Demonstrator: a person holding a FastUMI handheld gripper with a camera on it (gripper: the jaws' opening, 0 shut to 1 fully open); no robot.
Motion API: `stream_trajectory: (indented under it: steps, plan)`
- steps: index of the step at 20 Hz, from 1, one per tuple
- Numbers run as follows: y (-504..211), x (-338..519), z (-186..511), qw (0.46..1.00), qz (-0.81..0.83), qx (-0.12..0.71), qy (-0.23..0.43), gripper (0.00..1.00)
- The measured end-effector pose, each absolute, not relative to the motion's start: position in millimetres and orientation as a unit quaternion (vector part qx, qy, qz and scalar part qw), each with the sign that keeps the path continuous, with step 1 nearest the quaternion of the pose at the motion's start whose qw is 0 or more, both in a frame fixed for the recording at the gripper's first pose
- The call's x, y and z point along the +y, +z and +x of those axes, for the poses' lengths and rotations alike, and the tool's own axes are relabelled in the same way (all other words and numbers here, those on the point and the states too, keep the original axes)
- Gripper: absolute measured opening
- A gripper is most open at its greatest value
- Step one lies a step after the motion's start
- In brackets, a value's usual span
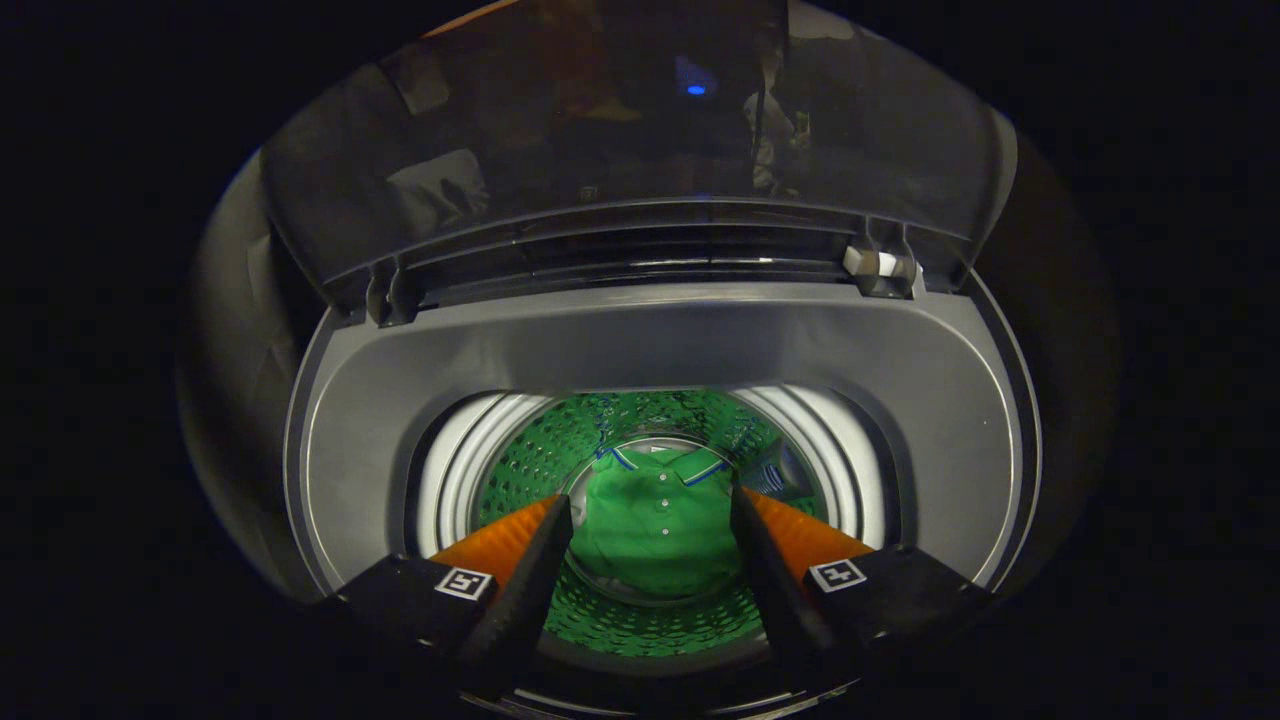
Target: Put the clothes into the washing machine and then close the washing machine lid.
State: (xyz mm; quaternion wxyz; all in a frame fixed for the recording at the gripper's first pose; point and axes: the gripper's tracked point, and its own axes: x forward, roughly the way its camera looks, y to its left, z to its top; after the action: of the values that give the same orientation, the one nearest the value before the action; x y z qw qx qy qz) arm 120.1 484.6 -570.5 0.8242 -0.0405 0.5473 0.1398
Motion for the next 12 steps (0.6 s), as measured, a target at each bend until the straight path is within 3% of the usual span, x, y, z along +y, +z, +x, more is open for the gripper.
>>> stream_trajectory:
  steps: [6,12]
  plan:
    - [-546.2,487.4,106.9,0.842,-0.020,0.515,0.159,0.99]
    - [-463.6,483.7,100.7,0.892,-0.018,0.415,0.177,0.99]
